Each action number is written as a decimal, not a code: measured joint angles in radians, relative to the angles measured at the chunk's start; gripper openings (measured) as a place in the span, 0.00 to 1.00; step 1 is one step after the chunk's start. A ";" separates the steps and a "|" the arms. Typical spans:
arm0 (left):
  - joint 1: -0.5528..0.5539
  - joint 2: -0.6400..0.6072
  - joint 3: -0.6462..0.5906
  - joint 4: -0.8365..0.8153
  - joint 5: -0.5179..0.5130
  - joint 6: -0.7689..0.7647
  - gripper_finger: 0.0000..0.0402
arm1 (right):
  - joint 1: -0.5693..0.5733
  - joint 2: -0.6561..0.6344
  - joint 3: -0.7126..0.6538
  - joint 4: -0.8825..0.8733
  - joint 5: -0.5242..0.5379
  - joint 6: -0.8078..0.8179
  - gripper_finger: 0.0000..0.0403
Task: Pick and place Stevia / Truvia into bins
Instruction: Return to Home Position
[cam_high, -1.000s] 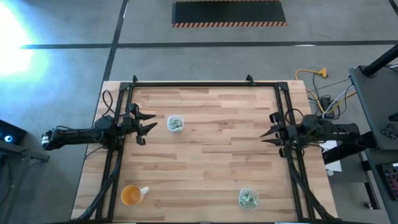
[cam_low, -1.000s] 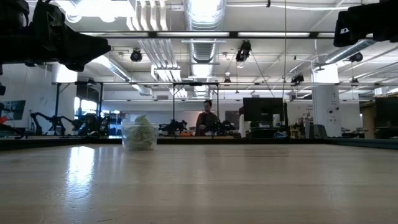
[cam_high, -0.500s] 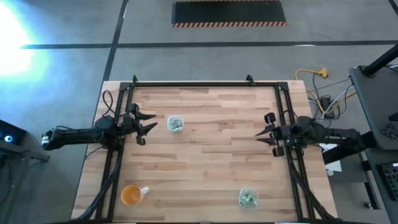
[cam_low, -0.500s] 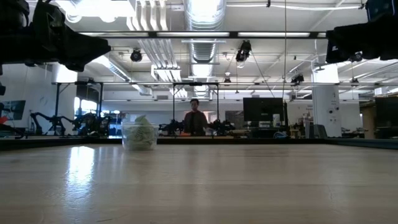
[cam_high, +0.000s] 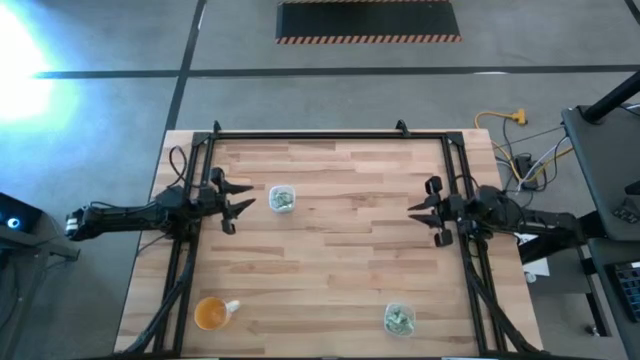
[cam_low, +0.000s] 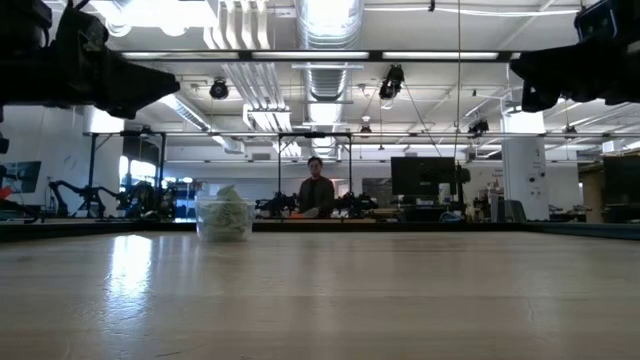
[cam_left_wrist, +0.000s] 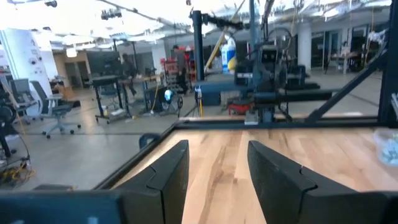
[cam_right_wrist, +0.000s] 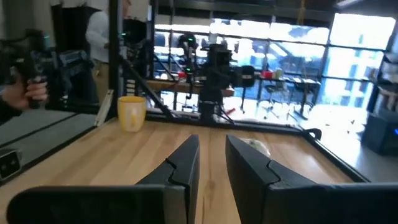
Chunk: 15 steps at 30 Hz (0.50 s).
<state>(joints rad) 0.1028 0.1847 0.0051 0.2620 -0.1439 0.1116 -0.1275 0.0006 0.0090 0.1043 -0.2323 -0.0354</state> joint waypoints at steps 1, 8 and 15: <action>0.000 0.003 0.000 -0.007 -0.005 0.000 0.37 | -0.008 0.000 0.000 -0.001 0.004 0.012 0.17; 0.000 0.026 0.000 -0.037 -0.034 0.000 0.37 | -0.033 0.004 0.000 -0.069 0.049 0.045 0.17; 0.000 0.005 0.000 -0.037 -0.037 -0.032 0.37 | -0.033 0.015 0.000 -0.069 0.047 0.054 0.17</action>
<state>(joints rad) 0.1032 0.1897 0.0051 0.2249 -0.1814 0.0799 -0.1604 0.0161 0.0090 0.0353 -0.1853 0.0189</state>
